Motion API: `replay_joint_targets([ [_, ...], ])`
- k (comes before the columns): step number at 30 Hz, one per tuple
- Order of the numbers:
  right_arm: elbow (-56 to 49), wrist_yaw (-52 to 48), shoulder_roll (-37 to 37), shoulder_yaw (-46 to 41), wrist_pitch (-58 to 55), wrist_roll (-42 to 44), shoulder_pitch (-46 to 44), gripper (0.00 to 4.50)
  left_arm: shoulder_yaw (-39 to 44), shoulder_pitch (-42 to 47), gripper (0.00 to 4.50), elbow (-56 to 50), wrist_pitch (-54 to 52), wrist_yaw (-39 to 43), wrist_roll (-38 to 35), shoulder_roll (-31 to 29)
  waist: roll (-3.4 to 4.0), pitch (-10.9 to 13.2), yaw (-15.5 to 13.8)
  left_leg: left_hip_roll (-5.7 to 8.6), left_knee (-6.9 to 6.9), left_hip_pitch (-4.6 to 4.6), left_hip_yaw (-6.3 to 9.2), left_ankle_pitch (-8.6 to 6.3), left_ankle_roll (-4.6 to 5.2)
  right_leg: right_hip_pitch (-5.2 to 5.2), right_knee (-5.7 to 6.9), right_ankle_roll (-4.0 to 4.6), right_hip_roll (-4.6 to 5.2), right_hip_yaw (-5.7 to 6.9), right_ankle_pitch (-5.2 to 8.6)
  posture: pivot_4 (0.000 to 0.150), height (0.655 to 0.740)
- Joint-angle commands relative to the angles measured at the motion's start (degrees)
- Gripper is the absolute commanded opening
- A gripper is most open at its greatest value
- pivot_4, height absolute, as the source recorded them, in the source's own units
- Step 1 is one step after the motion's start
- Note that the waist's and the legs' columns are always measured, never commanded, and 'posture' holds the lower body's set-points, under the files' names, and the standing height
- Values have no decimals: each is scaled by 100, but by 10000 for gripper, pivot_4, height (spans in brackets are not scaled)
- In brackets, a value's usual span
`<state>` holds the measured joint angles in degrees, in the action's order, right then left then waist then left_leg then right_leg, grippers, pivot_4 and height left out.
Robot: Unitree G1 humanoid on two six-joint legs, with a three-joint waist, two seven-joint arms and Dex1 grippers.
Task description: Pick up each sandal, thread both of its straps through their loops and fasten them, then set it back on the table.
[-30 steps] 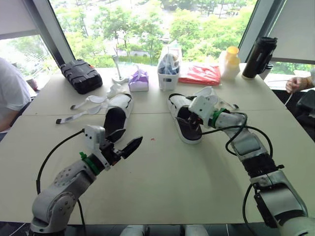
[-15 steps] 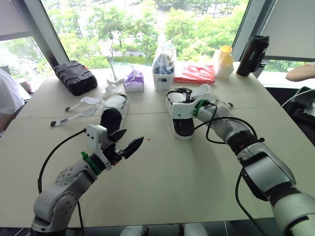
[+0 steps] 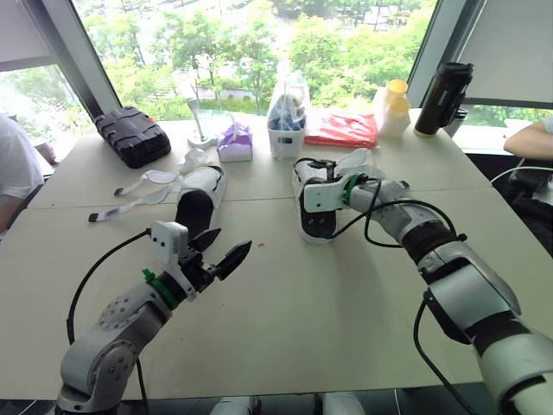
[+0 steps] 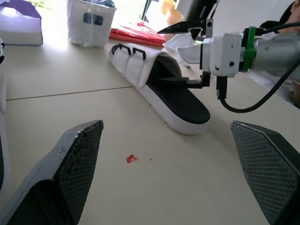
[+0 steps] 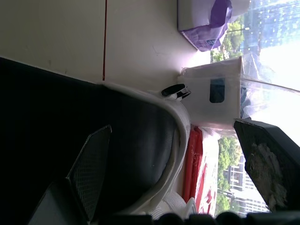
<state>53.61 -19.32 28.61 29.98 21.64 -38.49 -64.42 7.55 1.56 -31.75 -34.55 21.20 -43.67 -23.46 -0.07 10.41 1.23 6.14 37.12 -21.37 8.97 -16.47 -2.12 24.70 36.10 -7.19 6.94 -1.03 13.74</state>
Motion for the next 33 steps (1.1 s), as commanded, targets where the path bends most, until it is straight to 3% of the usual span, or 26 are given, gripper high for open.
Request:
replay_joint_targets([
  [1, 80, 372, -113, -42, -93, -115, -217, 44751, 3, 59, 45000, -175, 81, 58, 26, -16, 0, 0, 3, -1, -1, 0, -4, 0, -1, 4, 1, 2, -4, -4, -2, 1500, 7400],
  [7, 1422, 1498, -866, 163, -756, -453, -759, 44751, -27, 190, 45000, -62, 77, 100, 81, 5, 0, 0, 13, -8, -5, -1, -26, 7, -12, 17, 3, 20, -13, -17, -15, 1500, 7400],
  [15, 2230, 2156, -1418, 170, -1270, -479, -1101, 44751, -66, 105, 45000, -159, 77, 67, 166, 88, 0, 0, 6, -10, -6, -1, -56, 7, -12, 24, 5, 21, -14, -27, -20, 1500, 7400],
  [18, 2321, 2218, -1494, 159, -1344, -461, -1126, 36800, -56, 101, 45000, -180, 67, 42, 192, 122, 1, 0, 14, -10, -7, -2, -58, 7, -12, 28, 6, 21, -15, -28, -20, 1500, 7400],
  [25, 2383, 2454, -1607, 148, -1331, -452, -1200, 2331, -38, 46, 45000, -214, 56, 23, 184, 108, 1, 0, 130, -10, -8, -3, -62, 7, -12, 32, 9, 18, -15, -32, -23, 1500, 7400],
  [26, 2384, 2470, -1610, 155, -1318, -461, -1206, 487, -36, 45, 45000, -219, 53, 20, 177, 107, 1, 0, 133, -10, -9, -4, -63, 7, -12, 35, 11, 17, -15, -32, -23, 1500, 7400],
  [33, 2222, 2682, -1425, 203, -461, -493, -1277, 487, 24, 65, 45000, -222, -9, 0, 84, 88, 1, 0, 142, -12, -12, -8, -73, 7, -12, 50, 16, 16, -16, -41, -24, 1500, 7400],
])
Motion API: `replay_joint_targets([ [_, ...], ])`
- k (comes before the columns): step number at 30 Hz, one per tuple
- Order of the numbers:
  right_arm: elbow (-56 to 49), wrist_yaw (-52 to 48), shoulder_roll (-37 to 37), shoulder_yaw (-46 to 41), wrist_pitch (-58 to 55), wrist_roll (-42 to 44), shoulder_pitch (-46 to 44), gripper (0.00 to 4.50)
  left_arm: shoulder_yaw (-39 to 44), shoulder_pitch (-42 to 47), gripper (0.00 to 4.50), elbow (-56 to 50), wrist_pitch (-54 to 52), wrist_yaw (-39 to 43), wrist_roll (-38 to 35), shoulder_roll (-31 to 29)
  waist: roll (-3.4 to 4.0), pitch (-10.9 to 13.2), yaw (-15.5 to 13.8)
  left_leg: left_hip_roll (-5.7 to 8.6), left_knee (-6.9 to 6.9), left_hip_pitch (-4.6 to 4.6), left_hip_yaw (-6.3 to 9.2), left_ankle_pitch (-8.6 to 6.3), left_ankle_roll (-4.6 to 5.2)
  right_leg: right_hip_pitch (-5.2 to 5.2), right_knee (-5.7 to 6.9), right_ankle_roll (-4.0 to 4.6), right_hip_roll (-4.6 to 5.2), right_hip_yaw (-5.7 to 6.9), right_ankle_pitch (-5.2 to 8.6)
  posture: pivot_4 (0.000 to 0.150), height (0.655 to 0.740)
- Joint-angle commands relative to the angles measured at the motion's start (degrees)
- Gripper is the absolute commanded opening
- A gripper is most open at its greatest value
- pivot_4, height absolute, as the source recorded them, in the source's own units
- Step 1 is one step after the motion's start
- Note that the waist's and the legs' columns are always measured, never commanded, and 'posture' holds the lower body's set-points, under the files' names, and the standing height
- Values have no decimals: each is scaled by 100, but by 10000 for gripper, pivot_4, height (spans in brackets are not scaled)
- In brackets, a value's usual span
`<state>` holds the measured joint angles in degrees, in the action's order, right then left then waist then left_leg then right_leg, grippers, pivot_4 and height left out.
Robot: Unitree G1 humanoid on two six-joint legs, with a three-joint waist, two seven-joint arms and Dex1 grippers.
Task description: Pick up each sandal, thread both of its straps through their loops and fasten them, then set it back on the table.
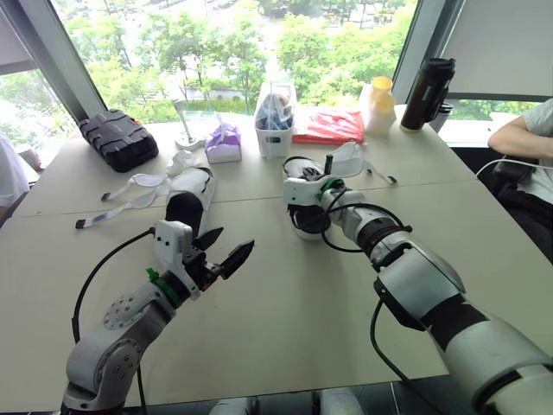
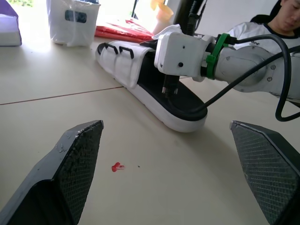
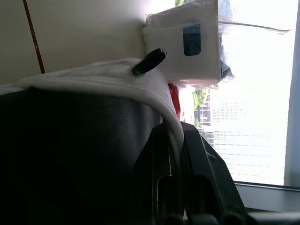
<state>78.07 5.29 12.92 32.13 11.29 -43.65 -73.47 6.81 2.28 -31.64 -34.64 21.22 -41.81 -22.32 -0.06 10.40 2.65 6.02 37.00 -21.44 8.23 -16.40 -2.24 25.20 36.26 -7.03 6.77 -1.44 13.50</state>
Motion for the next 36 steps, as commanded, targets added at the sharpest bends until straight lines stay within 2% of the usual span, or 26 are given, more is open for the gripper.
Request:
replay_joint_targets([
  [1, -286, 278, 226, 74, 852, -58, -360, 487, 129, -22, 45000, -246, -19, -10, -144, -29, 0, 0, -1, 0, 0, 0, -2, 0, 0, 0, 0, 0, 0, -1, 0, 1500, 7400],
  [4, -580, 318, 608, 281, 2001, -208, -222, 487, 279, -55, 45000, -226, -63, 44, -265, -114, 0, 0, -2, 1, 0, -1, -4, 0, 0, 1, 0, -1, 0, -2, 0, 1500, 7400],
  [9, -1687, 478, 1585, 678, 4579, -501, 42, 487, 550, -66, 45000, -138, -193, 216, -539, -365, 0, 0, -6, 2, -1, -6, -7, 0, 0, 7, -1, -3, 0, -3, -1, 1500, 7400],
  [15, -2558, 596, 2219, 818, 6577, -878, 222, 487, 721, 20, 45000, 106, -209, 429, -612, -562, -1, 0, -1, 0, -1, 0, -14, 0, 0, 4, 0, -4, -7, -8, -2, 1500, 7400],
  [20, -2739, 1091, 2275, 920, 7024, -1621, 360, 487, 702, 110, 45000, 214, -172, 505, -569, -565, -6, -2, -15, 0, 4, 1, -14, 2, -3, 0, 0, -2, -9, -9, -3, 1500, 7400],
  [28, -2870, 2526, 2041, 1556, 6761, -3028, 491, 487, 558, -109, 45000, 137, -167, 683, -434, -631, -7, -3, -8, 0, 0, 3, -16, 3, -5, 4, 1, 0, -12, -17, -3, 1500, 7400],
  [32, -2846, 3198, 1939, 1949, 6600, -3470, 410, 487, 545, -173, 45000, 130, -163, 755, -416, -674, -8, -4, -8, -1, -1, 7, -19, 4, -6, 4, 4, 1, -16, -23, -3, 1500, 7400],
  [36, -2778, 3731, 1853, 2261, 6498, -3762, 257, 13613, 529, -162, 45000, 163, -171, 835, -353, -745, -9, -4, -8, -3, -1, 9, -20, 6, -9, 4, 6, 4, -19, -25, -4, 1500, 7400],
])
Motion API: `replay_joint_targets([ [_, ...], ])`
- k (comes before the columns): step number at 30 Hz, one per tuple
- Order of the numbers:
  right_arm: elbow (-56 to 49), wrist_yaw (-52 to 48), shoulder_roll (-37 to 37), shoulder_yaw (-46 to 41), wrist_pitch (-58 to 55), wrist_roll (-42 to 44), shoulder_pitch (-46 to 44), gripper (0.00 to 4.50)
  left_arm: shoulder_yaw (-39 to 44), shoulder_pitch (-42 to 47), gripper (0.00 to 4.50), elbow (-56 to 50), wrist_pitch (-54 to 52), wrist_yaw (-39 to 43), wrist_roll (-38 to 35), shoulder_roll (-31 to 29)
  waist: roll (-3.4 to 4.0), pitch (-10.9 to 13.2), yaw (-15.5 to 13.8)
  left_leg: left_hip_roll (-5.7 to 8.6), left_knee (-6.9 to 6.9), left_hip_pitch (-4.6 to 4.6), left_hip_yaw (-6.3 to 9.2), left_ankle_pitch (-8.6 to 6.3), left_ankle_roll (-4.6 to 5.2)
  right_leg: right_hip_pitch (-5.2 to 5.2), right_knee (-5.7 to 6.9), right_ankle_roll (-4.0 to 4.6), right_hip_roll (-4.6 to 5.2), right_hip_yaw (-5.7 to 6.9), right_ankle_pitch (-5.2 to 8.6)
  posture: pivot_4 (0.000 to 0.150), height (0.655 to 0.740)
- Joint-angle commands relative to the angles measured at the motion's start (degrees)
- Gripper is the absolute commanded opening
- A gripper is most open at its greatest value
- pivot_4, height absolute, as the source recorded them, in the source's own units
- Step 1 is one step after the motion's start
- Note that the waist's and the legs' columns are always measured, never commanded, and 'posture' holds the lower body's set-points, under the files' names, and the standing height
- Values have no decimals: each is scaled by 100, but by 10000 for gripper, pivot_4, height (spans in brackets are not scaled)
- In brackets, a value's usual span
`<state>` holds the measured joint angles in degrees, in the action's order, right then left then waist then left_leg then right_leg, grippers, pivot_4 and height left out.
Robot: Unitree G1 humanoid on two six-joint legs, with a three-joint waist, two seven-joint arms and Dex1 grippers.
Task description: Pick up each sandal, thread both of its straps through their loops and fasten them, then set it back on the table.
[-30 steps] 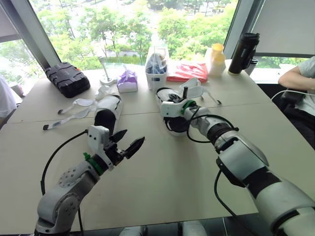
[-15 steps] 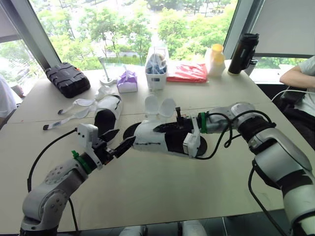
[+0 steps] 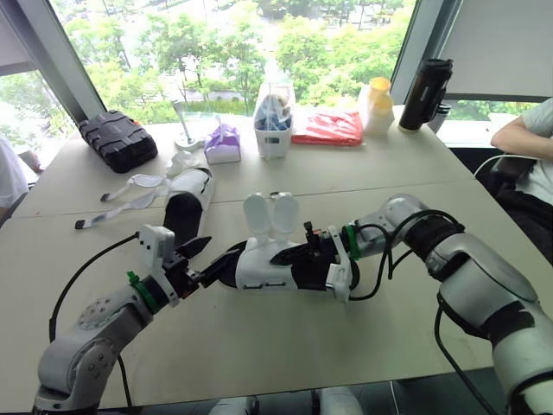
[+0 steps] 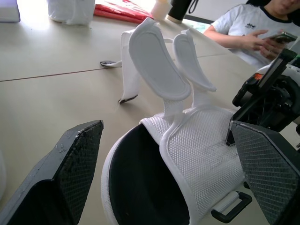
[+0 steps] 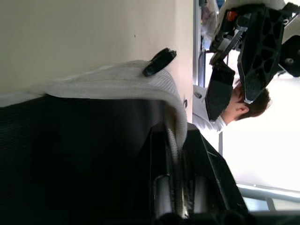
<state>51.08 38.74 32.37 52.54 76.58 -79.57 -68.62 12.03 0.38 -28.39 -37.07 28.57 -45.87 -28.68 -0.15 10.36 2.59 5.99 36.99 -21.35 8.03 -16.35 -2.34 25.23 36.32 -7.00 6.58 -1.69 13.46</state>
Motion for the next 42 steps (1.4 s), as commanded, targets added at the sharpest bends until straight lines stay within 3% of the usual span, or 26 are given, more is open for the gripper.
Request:
replay_joint_targets([
  [1, 16, 470, -109, 268, -81, -193, -284, 19007, -13, 28, 45000, -153, 75, 145, 102, -157, 0, 0, -5, 0, 0, 0, 0, 0, -1, 0, 0, 0, -1, 0, 0, 1500, 7400],
  [6, 476, 275, -50, 272, 19, 74, -452, 43728, -117, 39, 45000, -73, 147, 435, 386, -467, -1, -1, -4, 0, 1, 0, -1, 2, -3, -2, 0, 6, -2, -2, -3, 1500, 7400],
  [16, 910, -2078, 548, -442, 980, 2217, -289, 43728, -309, 231, 45000, 478, 753, 1575, 1118, -1231, -3, -2, 24, -7, 0, 3, -1, 1, -1, -8, -4, 6, -9, -2, -3, 1500, 7400],
  [20, 1862, -3460, 543, -556, 1327, 3621, -187, 43728, -741, 483, 45000, 1185, 1727, 2464, 1916, -1640, -3, -1, 58, -20, -2, 8, -5, 1, -1, -17, -7, 8, -17, 0, -5, 1500, 7400],
  [23, 2173, -4501, 505, -652, 1299, 4660, -92, 43728, -886, 731, 45000, 1678, 2327, 2806, 2121, -1560, -3, -1, 72, -38, 0, 10, -7, 0, 2, -25, -18, 16, -19, 2, -9, 1500, 7400],
  [25, 1286, -5632, 757, -620, 509, 6090, 307, 44385, -911, 872, 37343, 2005, 2541, 3030, 2139, -1502, -4, -1, 78, -40, 3, 11, -6, -2, 5, -28, -20, 16, -19, 2, -10, 1500, 7400],
  [28, -758, -7195, 1259, -844, -1325, 8057, 1030, 44385, -979, 1117, 22126, 2554, 2866, 3375, 2241, -1453, -1, 0, 63, -47, 3, 11, 3, -5, 10, -33, -19, 12, -19, 12, -12, 1500, 7400],
  [31, -2056, -7884, 1509, -1306, -2588, 8694, 1482, 44385, -1066, 1391, 6047, 3013, 2988, 3580, 2251, -1313, 3, 3, 51, -49, 4, 11, 13, -18, 33, -26, -17, 5, -18, 13, -16, 1500, 7400],
  [32, -2359, -8002, 1545, -1476, -2896, 8761, 1610, 44385, -1116, 1464, 2557, 3117, 2978, 3657, 2244, -1267, 3, 3, 47, -51, 6, 11, 13, -21, 38, -24, -16, 3, -19, 13, -17, 1500, 7400],
  [33, -2611, -8096, 1559, -1638, -3161, 8794, 1724, 44385, -1171, 1540, 282, 3229, 2955, 3723, 2254, -1226, 3, 3, 33, -51, 7, 11, 12, -21, 38, -23, -15, 3, -19, 13, -18, 1500, 7400],
  [42, -3484, -8581, 1338, -2749, -4294, 8556, 2275, 44385, -1675, 2185, 282, 4356, 3267, 4181, 2664, -700, 2, 2, -112, -45, 25, 2, -4, -20, 37, -24, -18, -6, -19, 17, -30, 1500, 7400],
])
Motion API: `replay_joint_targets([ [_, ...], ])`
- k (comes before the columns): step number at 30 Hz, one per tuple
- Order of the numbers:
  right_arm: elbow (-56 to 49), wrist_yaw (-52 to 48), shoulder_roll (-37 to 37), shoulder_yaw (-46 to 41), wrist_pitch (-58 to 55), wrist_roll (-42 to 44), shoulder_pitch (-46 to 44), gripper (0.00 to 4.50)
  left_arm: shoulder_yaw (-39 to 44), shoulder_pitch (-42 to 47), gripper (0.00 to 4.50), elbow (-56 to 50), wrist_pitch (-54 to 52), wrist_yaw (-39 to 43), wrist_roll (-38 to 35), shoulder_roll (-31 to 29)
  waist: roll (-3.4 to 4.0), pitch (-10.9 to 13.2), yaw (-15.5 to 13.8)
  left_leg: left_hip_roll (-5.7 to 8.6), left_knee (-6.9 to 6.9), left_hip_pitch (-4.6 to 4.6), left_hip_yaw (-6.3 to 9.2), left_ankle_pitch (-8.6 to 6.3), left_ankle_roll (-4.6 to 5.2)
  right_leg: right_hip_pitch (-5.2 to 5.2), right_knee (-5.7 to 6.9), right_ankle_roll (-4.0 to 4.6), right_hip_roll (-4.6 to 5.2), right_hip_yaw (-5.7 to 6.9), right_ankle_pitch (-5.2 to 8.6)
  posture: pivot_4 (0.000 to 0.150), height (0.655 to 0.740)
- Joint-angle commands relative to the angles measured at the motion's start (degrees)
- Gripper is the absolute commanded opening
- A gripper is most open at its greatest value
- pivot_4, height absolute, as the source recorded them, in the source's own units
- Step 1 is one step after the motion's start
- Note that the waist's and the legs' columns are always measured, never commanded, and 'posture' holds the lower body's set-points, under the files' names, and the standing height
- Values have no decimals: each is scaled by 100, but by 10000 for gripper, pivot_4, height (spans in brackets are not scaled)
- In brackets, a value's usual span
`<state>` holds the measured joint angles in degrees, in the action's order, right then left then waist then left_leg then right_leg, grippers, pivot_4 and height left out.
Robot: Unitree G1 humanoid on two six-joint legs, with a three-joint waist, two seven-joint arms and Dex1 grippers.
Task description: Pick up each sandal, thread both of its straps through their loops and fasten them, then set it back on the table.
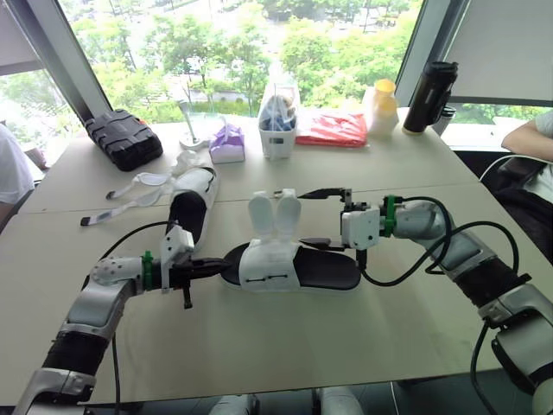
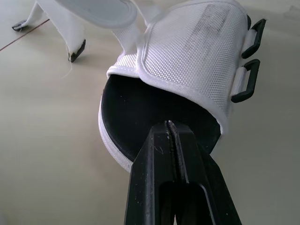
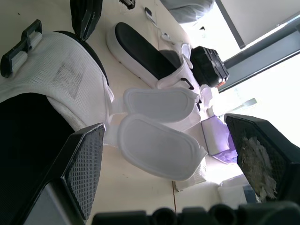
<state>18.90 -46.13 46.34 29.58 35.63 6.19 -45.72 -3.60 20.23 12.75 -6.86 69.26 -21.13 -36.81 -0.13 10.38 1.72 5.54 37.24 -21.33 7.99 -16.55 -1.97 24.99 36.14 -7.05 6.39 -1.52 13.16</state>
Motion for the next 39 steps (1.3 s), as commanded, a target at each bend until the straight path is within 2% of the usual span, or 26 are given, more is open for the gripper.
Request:
replay_joint_targets([
  [1, -292, -135, -99, -540, -266, -38, 4, 44385, -126, 241, 282, 312, 283, 124, 226, 162, 0, 0, -39, 0, 1, -1, -1, 0, 0, 0, -1, 0, 0, 0, -1, 1500, 7400],
  [5, -264, -237, -271, -861, -584, -59, 40, 44385, -225, 389, 282, 524, 388, 124, 337, 421, -2, -1, -69, -1, 1, -1, -4, 3, -6, 1, -1, 1, 0, 0, -2, 1500, 7400],
  [11, -279, -449, -539, -1158, -1032, 26, 193, 44385, -313, 356, 282, 287, 220, 145, 341, 563, -3, -2, -77, -2, 1, -1, -3, 7, -12, 0, -1, 0, 1, 0, -3, 1500, 7400],
  [14, -421, -755, -792, -1432, -2536, 788, 229, 44385, -390, 341, 282, 174, 126, 196, 339, 624, -3, -2, -77, -2, 3, -1, -1, 7, -13, -1, -1, 0, 2, 0, -3, 1500, 7400],
  [18, -470, -936, -982, -1714, -3851, 1141, 119, 44385, -428, 341, 282, 90, 59, 214, 337, 663, -3, -2, -90, -2, 4, -2, 5, 8, -13, -1, -1, 2, 3, 0, -5, 1500, 7400],
  [22, -162, -1060, -1267, -1916, -6220, 1768, -352, 44385, -534, 417, 282, 178, 74, 194, 446, 753, -3, -2, -90, -2, 5, -2, 8, 7, -13, 0, -1, 2, 5, 0, -6, 1500, 7400],
  [26, 67, -1175, -1478, -2109, -7716, 2168, -767, 44385, -537, 431, 282, 235, 105, 223, 516, 761, -2, -3, -104, -2, 6, -3, 15, 7, -13, 0, -2, 5, 5, 1, -8, 1500, 7400],
  [28, 642, -1121, -1710, -2133, -8479, 2214, -1192, 44385, -541, 430, 282, 216, 90, 228, 523, 752, -2, -3, -95, 0, 7, -4, 15, 7, -13, 1, -2, 5, 8, 1, -9, 1500, 7400],
  [31, 1497, -1109, -1992, -2176, -9051, 2128, -1649, 44385, -549, 433, 282, 200, 90, 232, 550, 731, 0, -4, -93, 0, 8, -4, 15, 7, -12, 2, -1, 5, 8, 1, -10, 1500, 7400],
  [36, 2830, -1526, -2448, -2254, -9293, 2024, -2258, 44385, -525, 420, 282, 154, 65, 224, 563, 692, 0, -4, -86, 2, 7, -8, 13, 8, -13, 6, -1, 5, 9, 1, -11, 1500, 7400],
  [39, 3580, -1449, -2727, -2490, -9101, 1934, -2602, 44385, -508, 381, 282, 90, 29, 200, 555, 674, 1, -4, -60, 3, 6, -11, 13, 9, -15, 14, 2, 5, 9, 0, -11, 1500, 7400],
])
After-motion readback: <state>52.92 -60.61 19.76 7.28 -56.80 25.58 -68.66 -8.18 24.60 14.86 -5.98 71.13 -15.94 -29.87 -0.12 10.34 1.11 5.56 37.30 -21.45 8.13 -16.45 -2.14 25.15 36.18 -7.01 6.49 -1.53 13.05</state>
